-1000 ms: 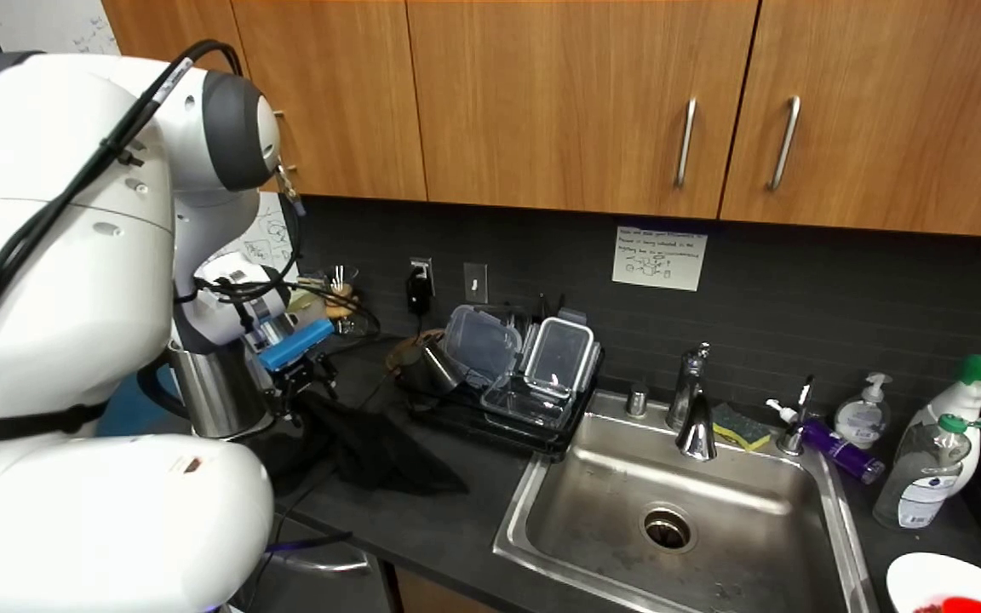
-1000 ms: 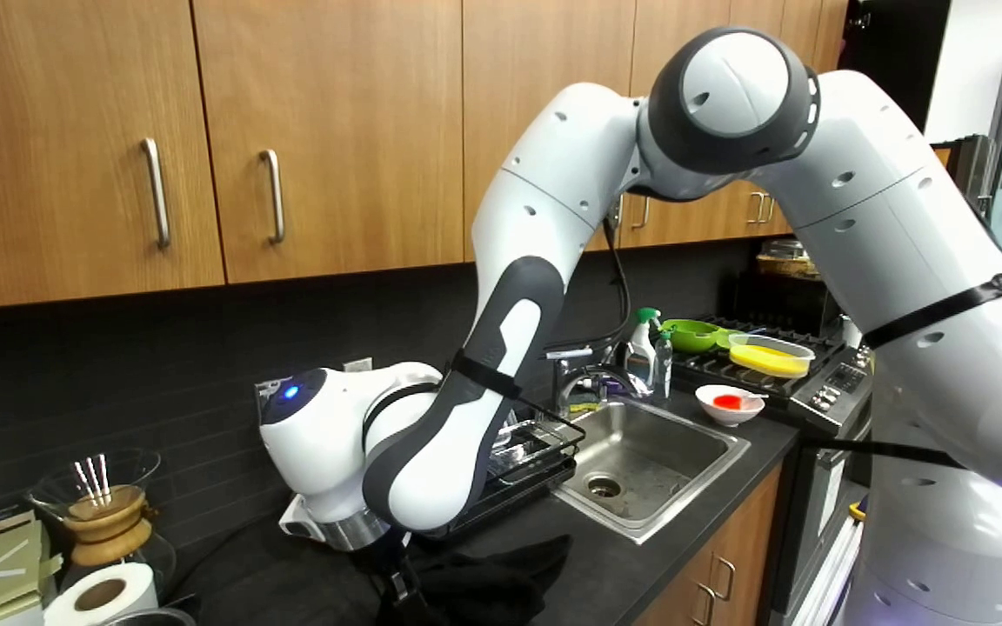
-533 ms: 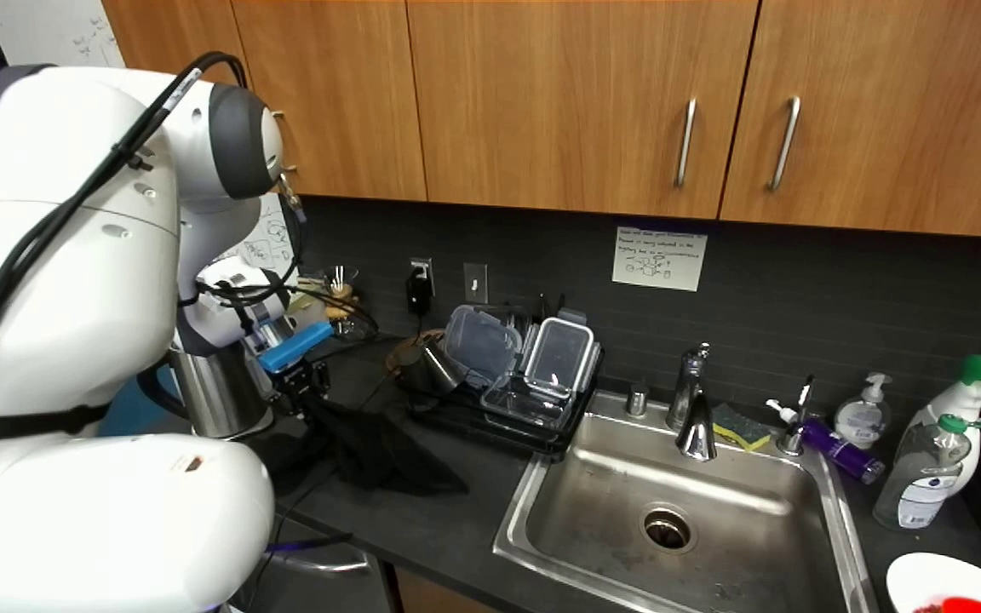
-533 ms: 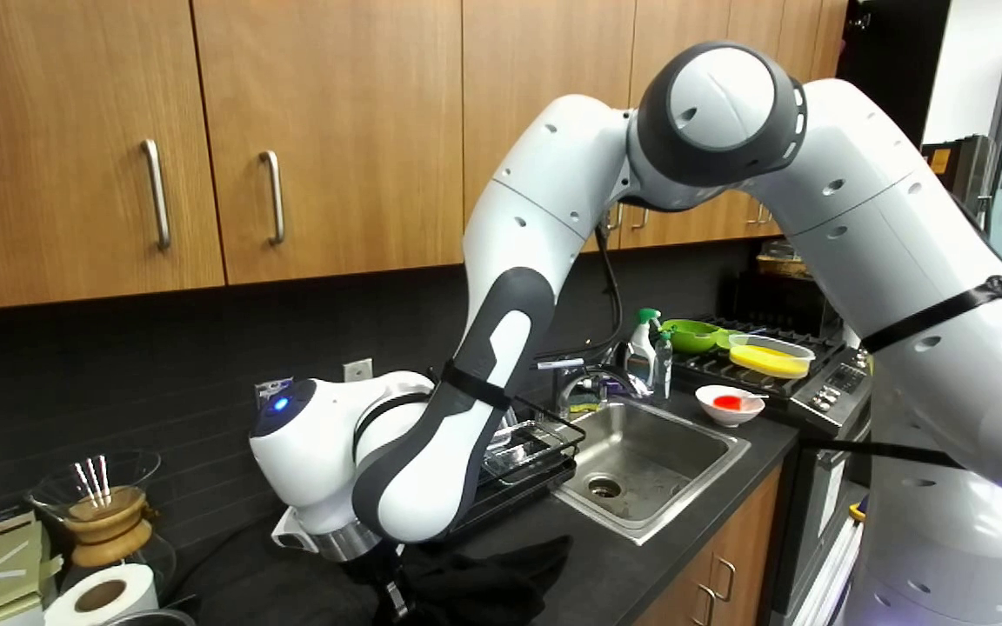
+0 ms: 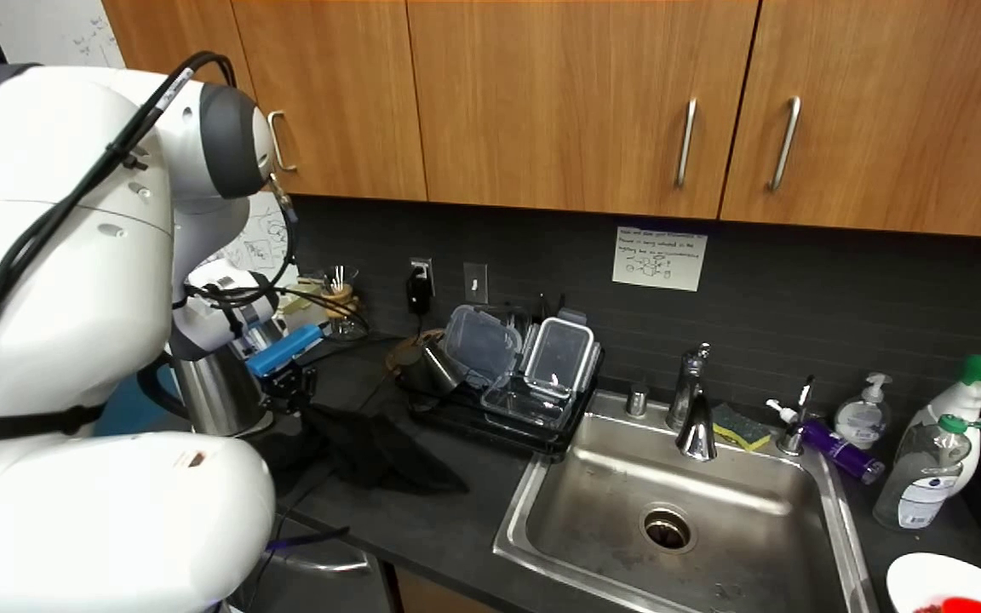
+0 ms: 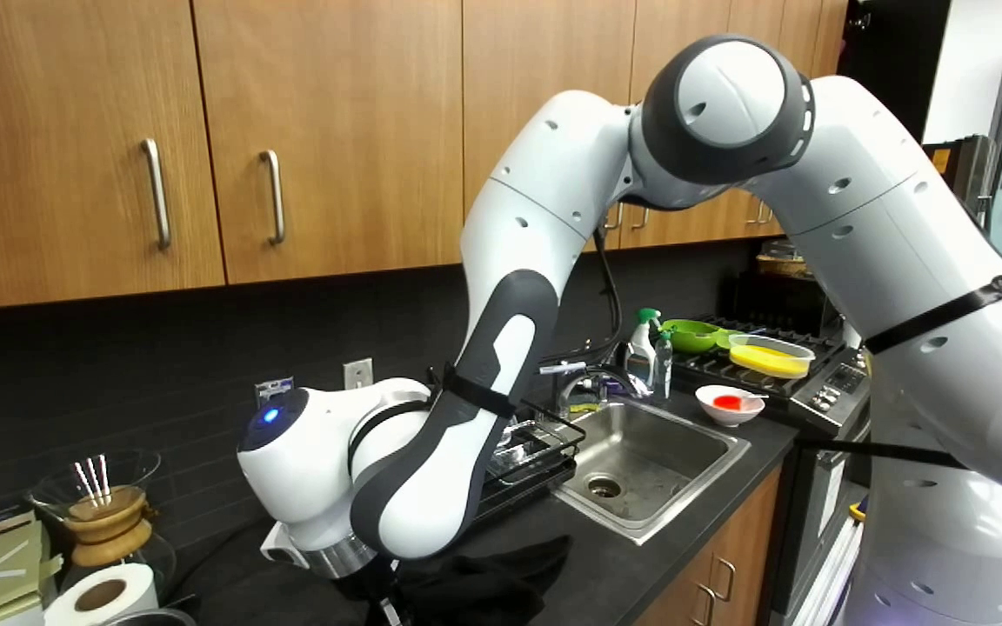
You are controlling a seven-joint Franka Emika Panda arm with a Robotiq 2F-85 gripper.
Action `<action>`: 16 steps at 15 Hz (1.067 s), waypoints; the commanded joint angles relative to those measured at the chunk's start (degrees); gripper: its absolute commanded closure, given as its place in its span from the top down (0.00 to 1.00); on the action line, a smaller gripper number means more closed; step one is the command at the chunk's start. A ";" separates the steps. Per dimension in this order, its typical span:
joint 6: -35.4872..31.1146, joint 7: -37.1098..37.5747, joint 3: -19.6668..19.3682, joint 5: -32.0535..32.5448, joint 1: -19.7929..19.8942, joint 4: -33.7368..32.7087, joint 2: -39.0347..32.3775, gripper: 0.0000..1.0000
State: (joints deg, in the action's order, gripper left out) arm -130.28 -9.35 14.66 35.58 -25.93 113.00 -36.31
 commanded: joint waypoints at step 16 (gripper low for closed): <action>0.71 -8.21 -1.66 0.20 1.73 -6.97 -8.08 0.02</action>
State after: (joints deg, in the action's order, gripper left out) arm -130.95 -15.56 13.16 35.68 -23.78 108.83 -42.11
